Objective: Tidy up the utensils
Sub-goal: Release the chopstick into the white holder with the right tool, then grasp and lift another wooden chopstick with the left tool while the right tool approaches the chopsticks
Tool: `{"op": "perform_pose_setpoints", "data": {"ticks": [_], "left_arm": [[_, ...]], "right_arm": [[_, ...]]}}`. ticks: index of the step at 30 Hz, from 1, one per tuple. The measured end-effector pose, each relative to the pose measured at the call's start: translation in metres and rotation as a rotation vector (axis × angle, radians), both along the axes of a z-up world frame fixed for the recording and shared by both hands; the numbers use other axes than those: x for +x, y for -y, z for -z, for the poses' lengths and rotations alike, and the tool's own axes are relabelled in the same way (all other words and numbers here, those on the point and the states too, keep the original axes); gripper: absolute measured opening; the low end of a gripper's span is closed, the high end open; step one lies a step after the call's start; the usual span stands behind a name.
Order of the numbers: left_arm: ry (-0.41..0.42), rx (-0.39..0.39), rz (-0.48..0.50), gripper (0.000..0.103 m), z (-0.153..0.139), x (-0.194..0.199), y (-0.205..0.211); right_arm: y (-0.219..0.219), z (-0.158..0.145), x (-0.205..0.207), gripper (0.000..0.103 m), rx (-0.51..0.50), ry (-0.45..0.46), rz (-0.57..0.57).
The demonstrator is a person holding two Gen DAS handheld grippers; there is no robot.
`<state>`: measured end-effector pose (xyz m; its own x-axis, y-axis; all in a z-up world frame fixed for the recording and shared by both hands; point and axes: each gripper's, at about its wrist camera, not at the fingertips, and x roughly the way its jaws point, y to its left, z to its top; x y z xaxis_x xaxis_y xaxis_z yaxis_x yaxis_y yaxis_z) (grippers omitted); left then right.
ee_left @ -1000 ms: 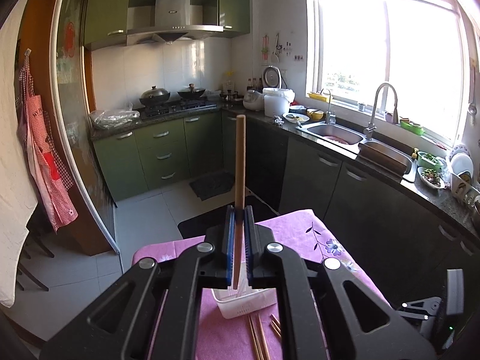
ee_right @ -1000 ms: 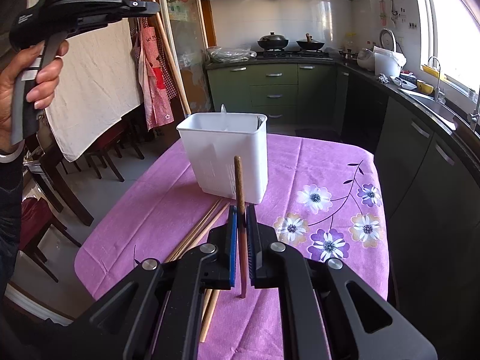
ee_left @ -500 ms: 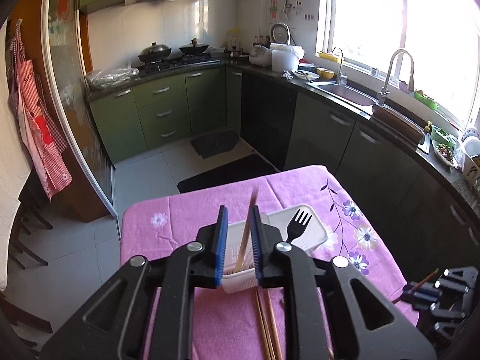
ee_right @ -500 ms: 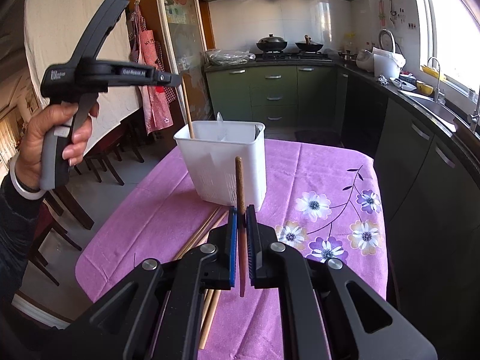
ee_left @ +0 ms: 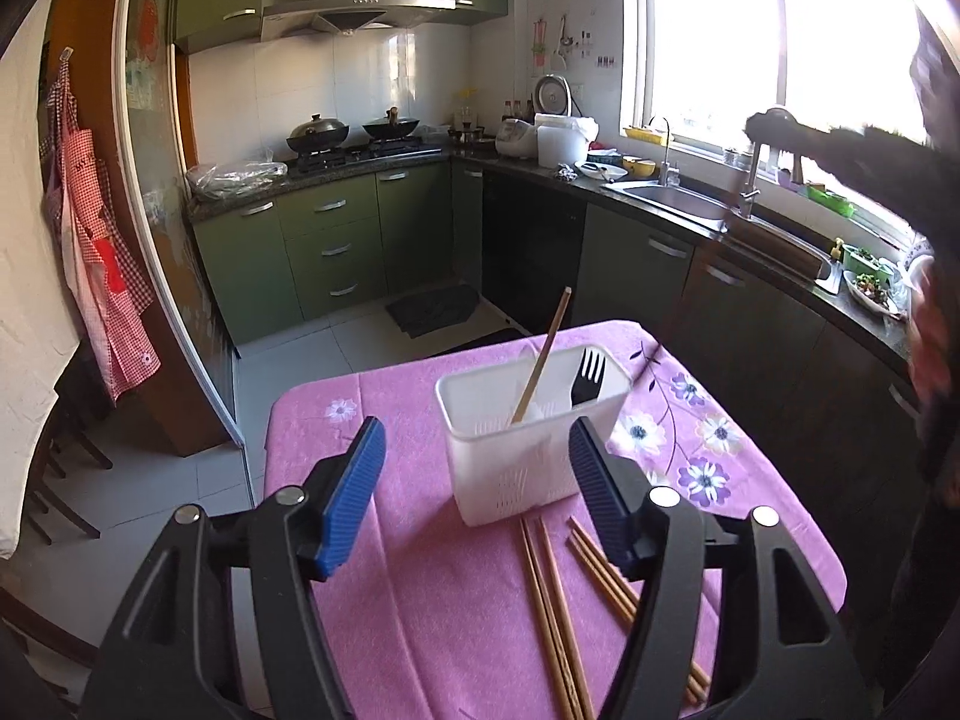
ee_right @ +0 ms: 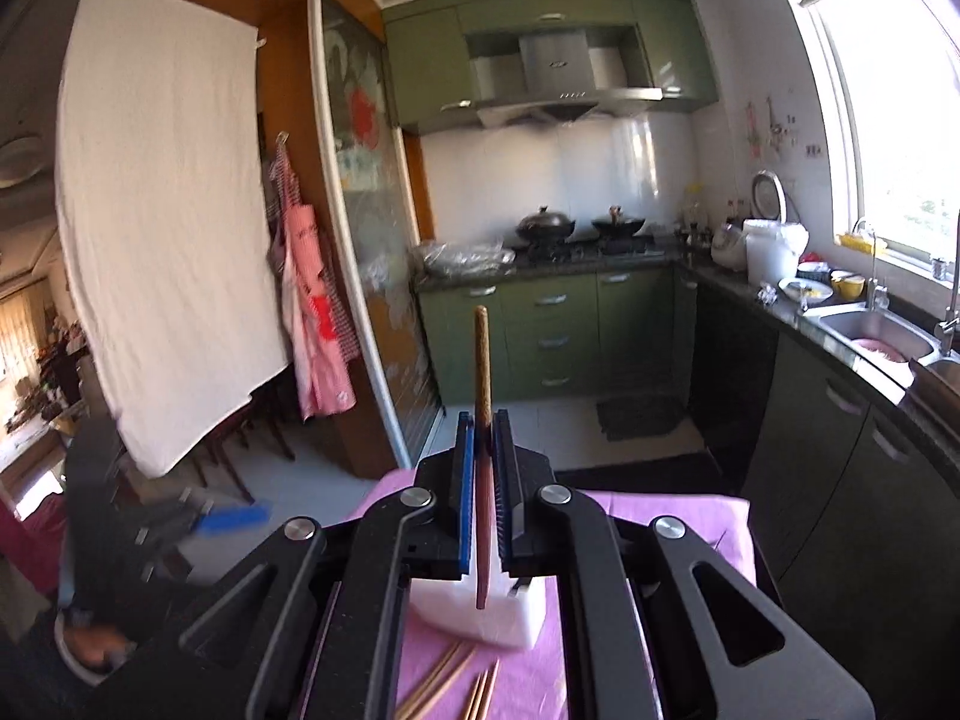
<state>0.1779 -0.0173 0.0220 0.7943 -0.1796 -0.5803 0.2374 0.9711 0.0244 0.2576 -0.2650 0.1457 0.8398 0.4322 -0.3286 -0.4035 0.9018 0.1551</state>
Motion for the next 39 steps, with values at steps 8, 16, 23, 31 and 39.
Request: {"op": "perform_pose_setpoints", "data": {"ticks": [8,16,23,31,39], "left_arm": [[-0.05,-0.025,-0.006,0.079,0.026,-0.018,-0.015],[-0.086,-0.017,-0.004,0.079,0.037,-0.019,-0.017],[-0.115,-0.02,0.014,0.079,0.041,-0.019,-0.01],[-0.252,0.003,0.03,0.079,0.079,0.001,0.012],[-0.488,0.011,0.025,0.048,0.152,0.046,0.035]], "right_arm": [[-0.028,0.036,0.06,0.007,-0.066,-0.129,0.025],[-0.038,0.061,0.068,0.017,-0.083,-0.17,-0.01],[-0.013,0.052,0.007,0.019,-0.069,-0.077,-0.009],[0.012,0.125,-0.047,0.027,-0.163,-0.212,-0.015],[0.035,0.211,-0.042,0.027,-0.148,-0.405,-0.008]]}}
